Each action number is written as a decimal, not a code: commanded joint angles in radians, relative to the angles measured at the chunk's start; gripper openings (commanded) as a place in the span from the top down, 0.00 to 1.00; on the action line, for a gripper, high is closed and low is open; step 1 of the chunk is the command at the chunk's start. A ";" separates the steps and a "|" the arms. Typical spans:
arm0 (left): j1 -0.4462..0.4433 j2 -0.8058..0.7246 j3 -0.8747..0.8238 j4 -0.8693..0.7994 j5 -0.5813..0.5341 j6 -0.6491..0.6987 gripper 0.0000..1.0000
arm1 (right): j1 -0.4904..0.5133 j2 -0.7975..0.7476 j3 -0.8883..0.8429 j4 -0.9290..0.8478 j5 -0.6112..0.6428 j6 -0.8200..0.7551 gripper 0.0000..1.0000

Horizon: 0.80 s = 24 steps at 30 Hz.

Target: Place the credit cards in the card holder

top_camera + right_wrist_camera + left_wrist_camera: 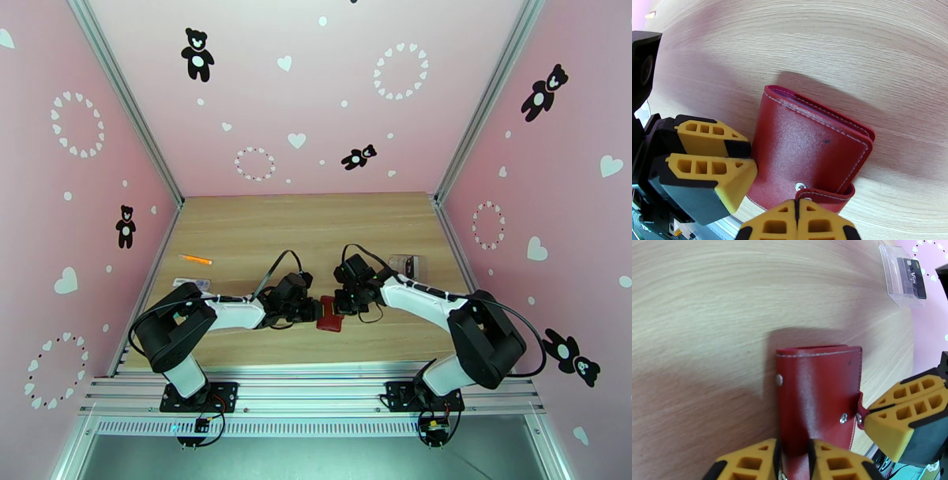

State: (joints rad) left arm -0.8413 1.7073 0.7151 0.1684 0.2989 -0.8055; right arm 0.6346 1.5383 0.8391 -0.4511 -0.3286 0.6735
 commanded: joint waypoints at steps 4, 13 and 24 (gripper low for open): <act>-0.010 0.007 -0.014 0.017 -0.010 -0.003 0.74 | 0.006 0.041 -0.011 0.014 -0.015 0.005 1.00; -0.009 0.016 -0.013 0.023 -0.009 -0.004 0.74 | 0.006 0.035 -0.017 0.019 -0.020 0.004 1.00; -0.010 0.021 -0.009 0.023 -0.007 -0.005 0.74 | 0.016 0.078 -0.012 0.037 -0.024 0.006 1.00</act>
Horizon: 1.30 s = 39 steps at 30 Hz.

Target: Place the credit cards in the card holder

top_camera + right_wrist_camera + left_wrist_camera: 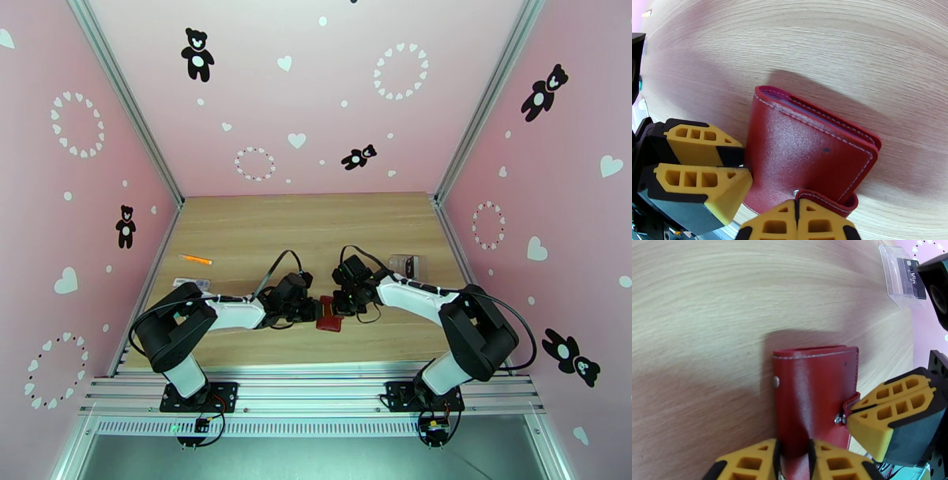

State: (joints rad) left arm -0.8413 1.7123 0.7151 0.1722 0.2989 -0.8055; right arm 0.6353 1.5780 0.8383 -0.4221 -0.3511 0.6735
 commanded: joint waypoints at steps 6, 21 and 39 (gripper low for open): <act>-0.011 0.022 -0.008 0.024 -0.005 -0.007 0.74 | 0.020 0.042 -0.007 0.008 -0.002 0.006 1.00; -0.015 0.017 -0.003 0.015 -0.008 -0.005 0.74 | 0.032 0.021 0.020 -0.014 0.006 0.000 1.00; -0.015 0.028 0.004 0.012 -0.009 -0.005 0.74 | 0.032 -0.020 0.010 -0.024 0.022 -0.003 1.00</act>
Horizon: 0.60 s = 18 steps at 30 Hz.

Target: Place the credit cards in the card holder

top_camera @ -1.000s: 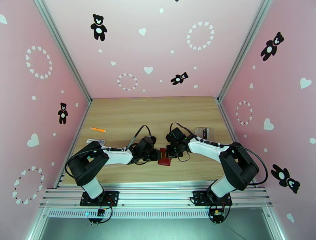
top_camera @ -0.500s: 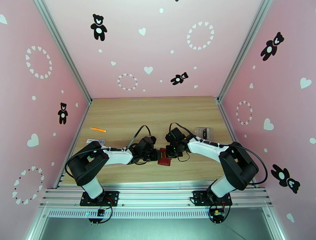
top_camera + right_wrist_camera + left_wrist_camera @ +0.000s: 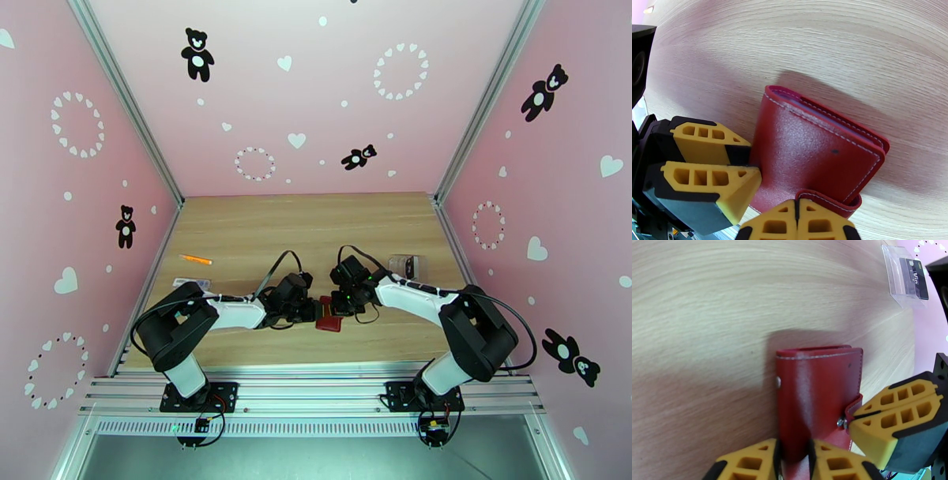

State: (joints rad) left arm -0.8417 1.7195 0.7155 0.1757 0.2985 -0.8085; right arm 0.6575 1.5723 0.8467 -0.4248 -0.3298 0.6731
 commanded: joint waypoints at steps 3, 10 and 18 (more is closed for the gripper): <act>-0.014 0.020 0.005 0.007 -0.008 -0.001 0.74 | 0.009 0.003 0.002 -0.013 -0.003 -0.001 1.00; -0.015 0.016 0.002 0.007 -0.008 -0.001 0.74 | 0.010 0.045 0.000 -0.001 -0.006 0.001 1.00; -0.016 0.019 0.001 0.010 -0.008 -0.001 0.74 | 0.010 0.067 -0.012 0.001 0.002 0.000 1.00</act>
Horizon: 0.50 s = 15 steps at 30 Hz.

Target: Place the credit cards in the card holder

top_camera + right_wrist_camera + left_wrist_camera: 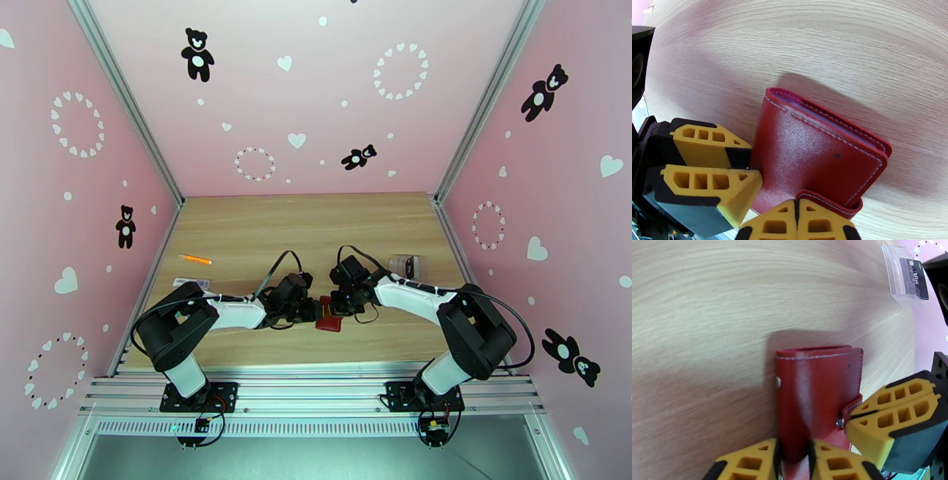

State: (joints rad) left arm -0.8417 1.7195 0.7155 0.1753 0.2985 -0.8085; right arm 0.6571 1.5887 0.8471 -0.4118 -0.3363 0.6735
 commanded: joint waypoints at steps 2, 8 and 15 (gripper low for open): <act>-0.016 0.019 -0.001 0.010 -0.008 -0.001 0.74 | 0.010 0.055 -0.013 -0.011 0.009 0.000 1.00; -0.016 0.017 -0.001 0.010 -0.008 -0.001 0.74 | 0.010 0.073 -0.014 -0.010 0.010 0.000 1.00; -0.016 0.016 -0.004 0.011 -0.010 0.000 0.74 | 0.010 0.094 -0.017 -0.016 0.023 0.001 1.00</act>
State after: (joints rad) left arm -0.8417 1.7195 0.7155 0.1745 0.2977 -0.8085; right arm 0.6567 1.6115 0.8570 -0.4072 -0.3450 0.6731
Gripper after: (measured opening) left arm 0.260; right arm 0.028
